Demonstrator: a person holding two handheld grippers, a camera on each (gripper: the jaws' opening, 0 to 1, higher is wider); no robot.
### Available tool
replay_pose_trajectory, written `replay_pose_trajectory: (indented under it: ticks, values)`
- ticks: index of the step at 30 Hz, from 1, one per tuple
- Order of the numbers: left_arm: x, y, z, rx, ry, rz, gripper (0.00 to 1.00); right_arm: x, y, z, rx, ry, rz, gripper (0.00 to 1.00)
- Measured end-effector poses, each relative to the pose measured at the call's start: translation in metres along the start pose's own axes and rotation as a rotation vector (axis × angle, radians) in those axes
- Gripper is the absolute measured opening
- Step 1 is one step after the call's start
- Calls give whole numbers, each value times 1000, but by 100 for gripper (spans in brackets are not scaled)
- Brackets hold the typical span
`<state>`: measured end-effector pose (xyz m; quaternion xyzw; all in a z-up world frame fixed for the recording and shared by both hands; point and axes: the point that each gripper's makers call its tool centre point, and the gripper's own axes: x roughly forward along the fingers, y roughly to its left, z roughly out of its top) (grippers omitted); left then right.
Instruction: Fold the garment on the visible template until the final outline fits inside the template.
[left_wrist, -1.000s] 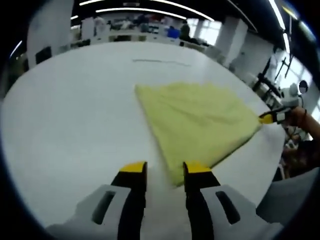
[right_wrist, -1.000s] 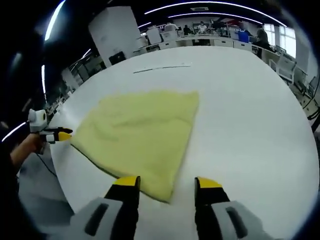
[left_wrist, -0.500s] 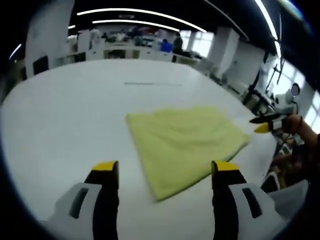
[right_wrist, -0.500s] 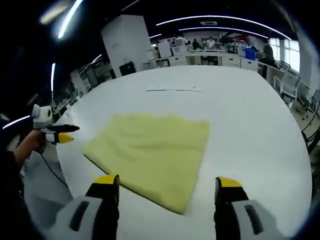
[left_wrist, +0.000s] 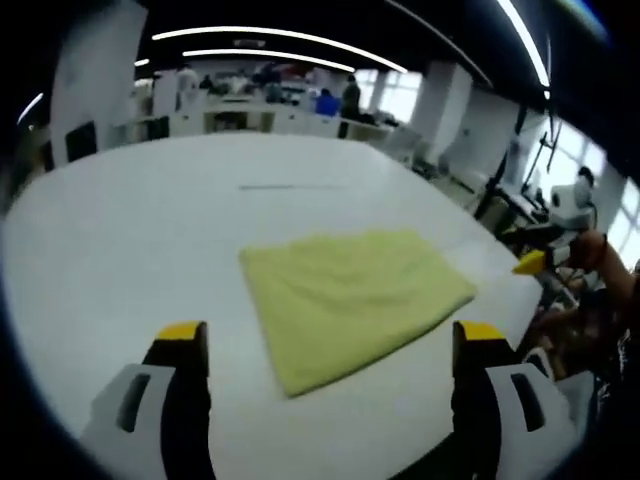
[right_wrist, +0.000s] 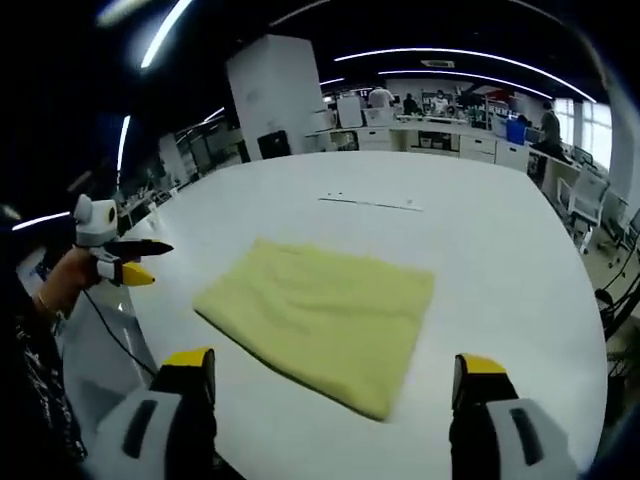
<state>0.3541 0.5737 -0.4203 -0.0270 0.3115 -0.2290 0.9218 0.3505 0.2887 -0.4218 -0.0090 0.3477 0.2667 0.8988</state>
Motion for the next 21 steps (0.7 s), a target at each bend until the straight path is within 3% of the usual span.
replay_pose_trajectory:
  ticks: [8, 14, 21]
  values:
    - [-10, 0, 1, 7, -14, 29, 99, -4, 9, 0, 0, -13, 9, 100]
    - [-13, 1, -8, 5, 24, 42, 99, -2, 7, -3, 20, -12, -5, 100]
    - [-14, 3, -12, -2, 30, 49, 99, -1, 4, -10, -13, 24, -38, 100]
